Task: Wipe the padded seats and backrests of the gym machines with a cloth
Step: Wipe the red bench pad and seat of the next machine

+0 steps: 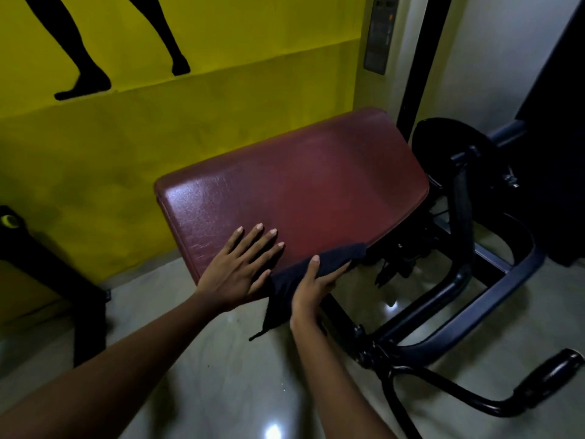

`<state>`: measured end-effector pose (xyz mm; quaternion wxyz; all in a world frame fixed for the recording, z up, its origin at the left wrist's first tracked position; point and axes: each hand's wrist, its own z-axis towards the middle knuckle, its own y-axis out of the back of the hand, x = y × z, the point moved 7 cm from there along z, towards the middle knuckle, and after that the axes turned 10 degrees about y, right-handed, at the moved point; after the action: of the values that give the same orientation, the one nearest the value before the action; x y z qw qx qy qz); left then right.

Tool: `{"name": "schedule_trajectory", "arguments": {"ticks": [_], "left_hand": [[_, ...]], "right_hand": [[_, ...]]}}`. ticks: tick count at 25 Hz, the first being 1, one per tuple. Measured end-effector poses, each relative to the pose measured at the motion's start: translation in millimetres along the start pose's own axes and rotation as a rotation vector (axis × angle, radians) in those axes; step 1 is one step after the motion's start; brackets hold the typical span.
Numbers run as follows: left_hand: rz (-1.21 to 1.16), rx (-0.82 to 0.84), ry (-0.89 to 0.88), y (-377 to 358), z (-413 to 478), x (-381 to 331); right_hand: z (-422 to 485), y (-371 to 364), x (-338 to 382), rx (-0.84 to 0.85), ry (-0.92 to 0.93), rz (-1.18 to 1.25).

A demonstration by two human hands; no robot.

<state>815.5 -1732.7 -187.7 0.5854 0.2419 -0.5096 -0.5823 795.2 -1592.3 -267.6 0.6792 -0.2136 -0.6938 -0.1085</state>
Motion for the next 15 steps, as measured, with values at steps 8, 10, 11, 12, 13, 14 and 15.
{"name": "schedule_trajectory", "arguments": {"ticks": [8, 10, 11, 12, 13, 14, 15], "left_hand": [[-0.079, -0.016, 0.023, 4, 1, 1], [-0.115, 0.018, 0.054, 6, -8, 1], [-0.150, 0.028, 0.083, 6, -17, 2], [-0.202, 0.033, 0.127, 8, -30, 3], [-0.273, 0.028, 0.182, 10, -43, 7], [-0.360, 0.021, 0.240, 12, -58, 11], [-0.451, 0.005, 0.302, 18, -73, 15]], "right_hand": [[36, 15, 24, -0.112, 0.046, -0.023], [9, 3, 19, -0.058, 0.044, -0.085], [-5, -3, 18, -0.019, 0.034, -0.110], [-19, -9, 15, 0.025, 0.023, -0.130], [-34, -16, 16, 0.071, 0.014, -0.156], [-48, -22, 14, 0.110, 0.009, -0.203], [-64, -27, 13, 0.153, 0.017, -0.261]]}}
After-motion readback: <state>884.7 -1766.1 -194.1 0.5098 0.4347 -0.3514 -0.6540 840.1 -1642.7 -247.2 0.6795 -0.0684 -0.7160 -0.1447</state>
